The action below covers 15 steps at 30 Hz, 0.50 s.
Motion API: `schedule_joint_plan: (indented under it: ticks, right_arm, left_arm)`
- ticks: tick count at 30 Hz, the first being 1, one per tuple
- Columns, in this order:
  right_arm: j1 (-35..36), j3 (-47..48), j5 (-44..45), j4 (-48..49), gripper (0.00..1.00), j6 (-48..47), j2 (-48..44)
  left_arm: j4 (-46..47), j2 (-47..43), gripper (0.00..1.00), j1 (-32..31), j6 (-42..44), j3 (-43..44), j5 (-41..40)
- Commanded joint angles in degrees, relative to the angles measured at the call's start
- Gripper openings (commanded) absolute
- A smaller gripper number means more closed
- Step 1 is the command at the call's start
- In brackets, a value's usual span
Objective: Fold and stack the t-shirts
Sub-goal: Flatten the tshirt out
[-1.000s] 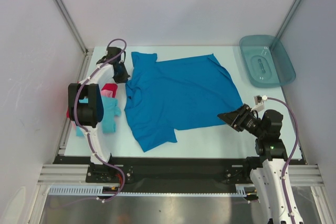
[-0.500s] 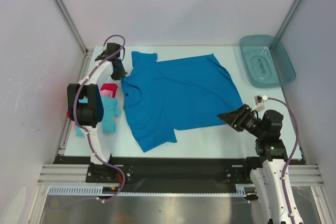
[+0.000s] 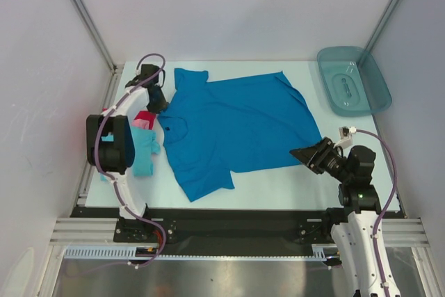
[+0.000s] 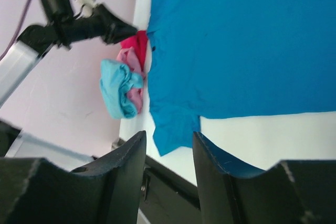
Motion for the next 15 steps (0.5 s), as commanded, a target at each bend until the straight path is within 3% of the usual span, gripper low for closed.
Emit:
schedule_joint_plan:
  ticks: [1,5,9,12,15]
  right_arm:
    - [-1.3,3.4,5.2,-2.1,0.47,-2.9,0.8]
    - [-1.1,7.8,13.2,-1.0,0.50,-4.9,8.8]
    - [1.6,13.1,16.5,3.3,0.50,-3.9,26.0]
    - [4.6,17.2,21.2,8.8,0.50,-3.6,33.6]
    - [5.9,25.9,25.5,8.9,0.50,-4.4,46.3]
  left_arm:
    - [5.2,-8.9,0.23,-1.4,-1.7,-3.7,2.9]
    - [7.4,-13.0,0.29,-4.3,-2.2,-5.2,4.7]
    - [8.1,-16.6,0.32,-9.3,-3.9,-6.0,5.9]
    - [9.8,-20.9,0.34,-14.0,-5.6,-9.2,5.7]
    - [13.9,-25.2,0.43,-18.4,-7.7,-15.3,6.2]
